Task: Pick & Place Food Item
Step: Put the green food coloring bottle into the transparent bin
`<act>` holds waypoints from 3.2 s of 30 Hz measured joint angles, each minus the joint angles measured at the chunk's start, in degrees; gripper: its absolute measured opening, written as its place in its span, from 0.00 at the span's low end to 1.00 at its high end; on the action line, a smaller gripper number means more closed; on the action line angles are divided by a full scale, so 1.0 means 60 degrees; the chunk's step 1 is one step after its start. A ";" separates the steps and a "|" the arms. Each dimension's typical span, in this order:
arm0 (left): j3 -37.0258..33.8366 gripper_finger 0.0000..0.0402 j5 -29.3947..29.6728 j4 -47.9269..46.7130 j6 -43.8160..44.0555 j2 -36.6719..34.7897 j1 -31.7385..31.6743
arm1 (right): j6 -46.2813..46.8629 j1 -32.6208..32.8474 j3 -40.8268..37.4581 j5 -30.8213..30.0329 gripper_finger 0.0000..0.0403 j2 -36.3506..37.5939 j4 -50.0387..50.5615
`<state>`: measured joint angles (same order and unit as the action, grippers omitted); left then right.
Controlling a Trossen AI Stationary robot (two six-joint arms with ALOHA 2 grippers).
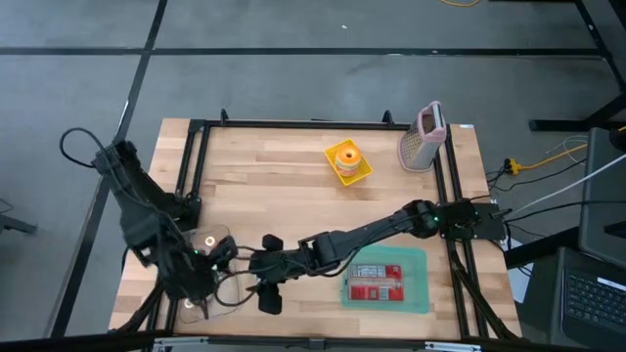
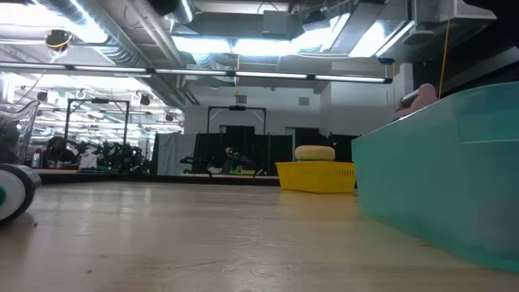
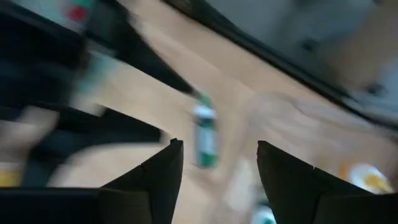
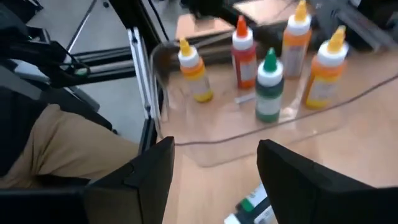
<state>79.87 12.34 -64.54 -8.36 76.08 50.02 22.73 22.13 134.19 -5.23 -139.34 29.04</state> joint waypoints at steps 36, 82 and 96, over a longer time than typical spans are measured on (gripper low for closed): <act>0.1407 0.46 0.8675 0.4379 0.1912 0.0566 0.2710 | 0.3283 -0.0762 0.0007 0.0274 0.56 -0.0789 0.2553; 0.1407 0.46 0.7414 0.5138 0.0513 0.0527 0.2776 | 0.3891 -0.1169 0.0069 0.1216 0.34 -0.2292 0.2852; 0.1407 0.46 0.7763 0.4507 0.0593 0.0534 0.2914 | 0.2539 -0.1099 -0.0084 -0.0886 0.22 -0.0582 0.2776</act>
<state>88.31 58.92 -37.49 -4.80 79.29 67.50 37.97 15.53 133.69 -10.55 -142.83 45.69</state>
